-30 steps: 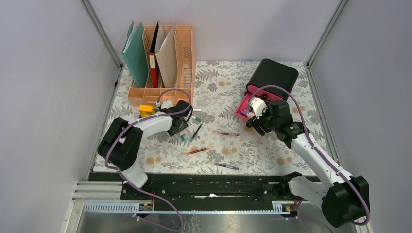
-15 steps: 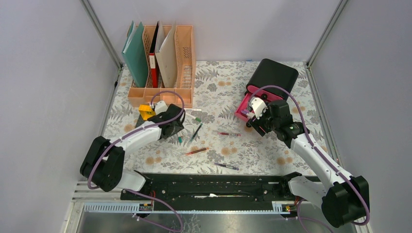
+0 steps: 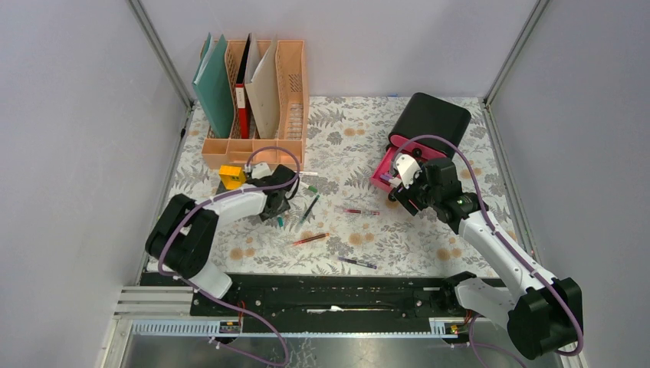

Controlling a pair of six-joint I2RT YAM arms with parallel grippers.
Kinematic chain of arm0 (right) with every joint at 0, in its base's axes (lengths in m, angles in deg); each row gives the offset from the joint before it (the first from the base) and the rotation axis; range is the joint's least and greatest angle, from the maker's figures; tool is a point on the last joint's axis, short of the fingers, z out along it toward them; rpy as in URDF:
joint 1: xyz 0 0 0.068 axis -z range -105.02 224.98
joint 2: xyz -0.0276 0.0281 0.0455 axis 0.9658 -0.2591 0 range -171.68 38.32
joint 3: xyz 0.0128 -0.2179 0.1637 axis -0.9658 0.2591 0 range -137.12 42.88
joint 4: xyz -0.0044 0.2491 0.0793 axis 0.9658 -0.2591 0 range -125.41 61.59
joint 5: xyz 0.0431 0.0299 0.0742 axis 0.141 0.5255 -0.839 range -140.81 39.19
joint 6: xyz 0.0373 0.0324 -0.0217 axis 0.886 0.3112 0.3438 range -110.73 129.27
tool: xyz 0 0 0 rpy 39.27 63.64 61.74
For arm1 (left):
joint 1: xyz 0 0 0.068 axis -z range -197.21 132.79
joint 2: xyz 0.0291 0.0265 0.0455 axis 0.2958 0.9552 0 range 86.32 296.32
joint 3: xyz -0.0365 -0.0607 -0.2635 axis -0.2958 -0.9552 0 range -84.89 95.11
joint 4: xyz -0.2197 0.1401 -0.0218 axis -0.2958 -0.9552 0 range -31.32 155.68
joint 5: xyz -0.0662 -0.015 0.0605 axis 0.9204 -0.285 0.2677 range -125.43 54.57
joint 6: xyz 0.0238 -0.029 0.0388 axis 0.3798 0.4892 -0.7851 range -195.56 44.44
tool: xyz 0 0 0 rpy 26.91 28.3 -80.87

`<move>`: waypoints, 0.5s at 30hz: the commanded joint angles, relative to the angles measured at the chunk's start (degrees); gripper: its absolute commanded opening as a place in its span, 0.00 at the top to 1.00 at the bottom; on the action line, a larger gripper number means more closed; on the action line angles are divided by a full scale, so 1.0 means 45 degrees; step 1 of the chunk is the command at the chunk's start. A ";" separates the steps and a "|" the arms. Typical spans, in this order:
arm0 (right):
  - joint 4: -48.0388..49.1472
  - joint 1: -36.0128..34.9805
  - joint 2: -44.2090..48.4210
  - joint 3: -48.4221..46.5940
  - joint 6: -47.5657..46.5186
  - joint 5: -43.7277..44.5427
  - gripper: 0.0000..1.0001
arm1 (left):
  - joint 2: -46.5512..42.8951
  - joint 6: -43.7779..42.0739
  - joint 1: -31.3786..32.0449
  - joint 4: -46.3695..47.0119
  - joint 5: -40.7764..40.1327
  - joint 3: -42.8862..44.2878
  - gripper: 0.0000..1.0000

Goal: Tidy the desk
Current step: Pick up the stationery from the center of the board.

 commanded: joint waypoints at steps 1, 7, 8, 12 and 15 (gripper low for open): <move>0.0025 -0.0027 0.0259 -0.0525 -0.0132 -0.0229 0.26 | 0.0799 -0.0260 -0.0001 -0.0074 -0.0331 0.0801 0.50; 0.0035 -0.0029 0.0260 -0.0507 -0.0131 -0.0249 0.27 | 0.1412 -0.0347 -0.0001 -0.0138 -0.0318 0.0849 0.54; 0.0035 -0.0018 0.0250 -0.0515 -0.0131 -0.0264 0.27 | 0.1452 -0.0347 -0.0001 -0.0132 -0.0327 0.0818 0.58; 0.0025 -0.0049 0.0269 -0.0505 -0.0133 -0.0287 0.27 | 0.1498 -0.0350 -0.0011 -0.0137 -0.0337 0.0737 0.73; 0.0034 -0.0031 0.0303 -0.0505 -0.0131 -0.0329 0.27 | 0.1431 -0.0294 -0.0005 -0.0123 -0.0305 0.0681 0.87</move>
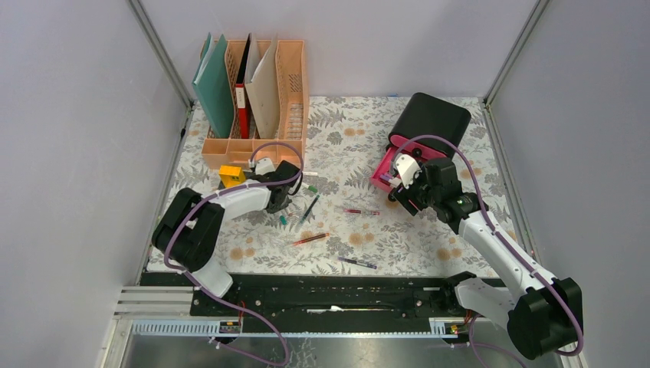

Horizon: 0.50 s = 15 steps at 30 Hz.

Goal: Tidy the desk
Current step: Pick up the stationery from the center of the board.

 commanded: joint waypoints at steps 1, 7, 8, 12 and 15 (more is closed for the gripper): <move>0.0008 -0.0040 0.0307 -0.0505 -0.0117 -0.0292 0.27 | 0.0315 -0.0034 -0.0011 -0.0430 0.0039 -0.0175 0.92; -0.0177 -0.0021 0.0492 -0.0573 -0.0117 -0.0898 0.27 | -0.0968 -0.0129 0.0016 -0.0211 0.0234 -0.0752 1.00; -0.0260 -0.0032 0.0528 -0.0597 -0.0117 -0.1133 0.27 | -0.1395 -0.0199 0.0042 -0.0056 0.0354 -0.0963 1.00; -0.0765 -0.0040 0.0737 -0.0723 -0.0243 -0.2438 0.24 | -0.3569 -0.0477 0.0123 0.1106 0.1233 -0.2191 1.00; -0.1113 -0.0026 0.0966 -0.0824 -0.0349 -0.3641 0.17 | -0.5537 -0.0794 0.0145 0.2887 0.2475 -0.3486 1.00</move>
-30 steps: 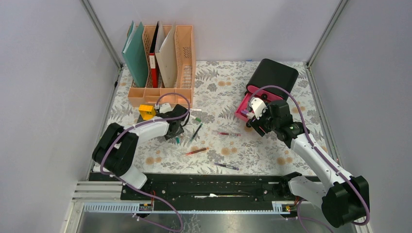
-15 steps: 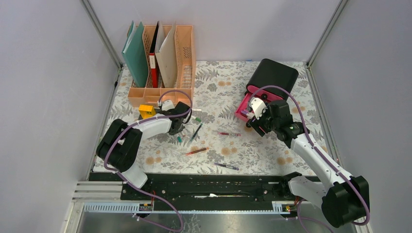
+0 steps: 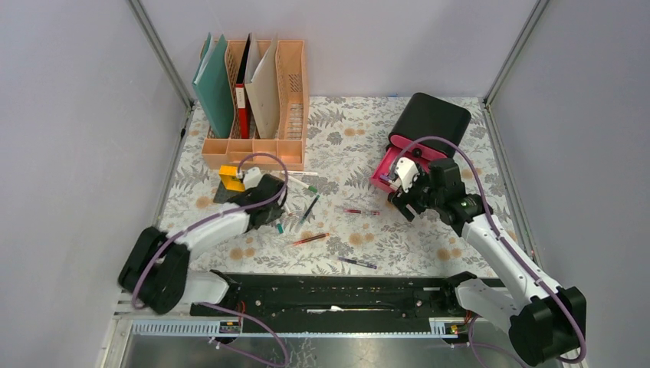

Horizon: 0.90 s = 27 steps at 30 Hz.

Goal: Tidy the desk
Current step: Pick up the stationery from the center of the board.

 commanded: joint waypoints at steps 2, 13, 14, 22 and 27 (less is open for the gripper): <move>-0.0737 -0.0034 0.0648 -0.0736 -0.0319 -0.2697 0.12 | -0.3468 -0.0630 0.0073 0.3578 0.2547 -0.1929 1.00; -0.1891 -0.0022 0.1228 -0.0959 -0.0521 -0.6807 0.00 | -0.7514 0.0558 0.0432 1.1548 0.6993 -0.5802 1.00; -0.1901 -0.0024 0.1238 -0.0920 -0.0509 -0.6978 0.00 | -0.7599 0.0582 0.0564 1.1951 0.7018 -0.5876 1.00; -0.1849 -0.0030 0.1490 -0.0892 -0.0062 -0.8577 0.00 | -0.7195 0.0225 0.2877 1.4156 0.5699 -0.5773 1.00; -0.1355 -0.0034 0.1700 -0.0846 0.1113 -0.9960 0.00 | -0.6447 -0.0400 0.4252 1.5149 0.4769 -0.5201 1.00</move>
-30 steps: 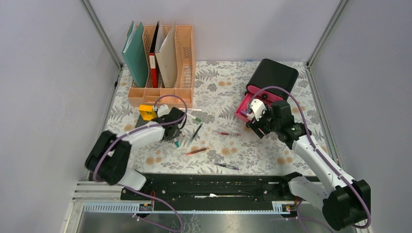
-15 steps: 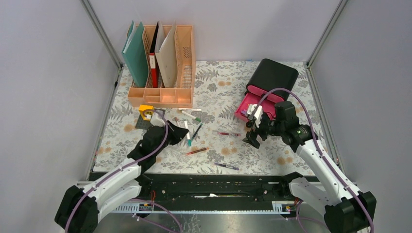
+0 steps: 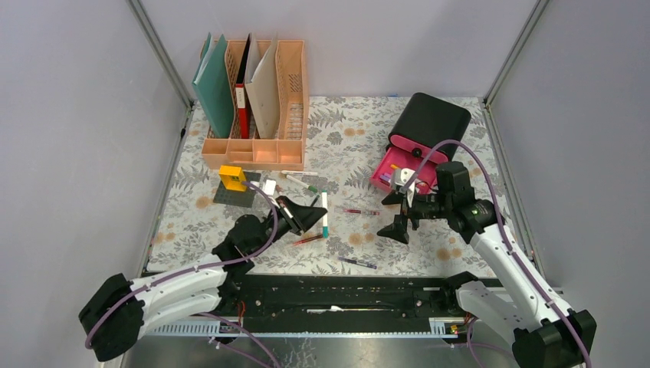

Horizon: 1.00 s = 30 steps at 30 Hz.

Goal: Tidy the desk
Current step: Pick up the stationery from the center of the board, then place the stationery in the drawer.

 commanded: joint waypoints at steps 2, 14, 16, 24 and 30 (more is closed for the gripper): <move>0.0661 -0.0031 0.0435 -0.0320 0.1522 -0.2162 0.00 | 0.0795 -0.0898 0.1204 0.2450 -0.1205 0.0906 1.00; 0.2976 -0.0034 0.0167 0.0218 0.4706 -0.3433 0.00 | 0.2931 -0.2516 0.3266 0.3804 -0.2811 0.2481 1.00; 0.3810 -0.0022 0.0231 0.0475 0.5800 -0.3568 0.00 | 0.3304 -0.2645 0.3456 0.4144 -0.2980 0.2669 1.00; 0.7739 -0.0028 0.0339 0.1528 1.0781 -0.2659 0.00 | 0.4361 -0.3073 0.4187 0.4939 -0.4017 0.3203 1.00; 0.8583 -0.0027 0.0261 0.1908 1.2138 -0.2142 0.00 | 0.4759 -0.3286 0.4564 0.5441 -0.4649 0.3429 1.00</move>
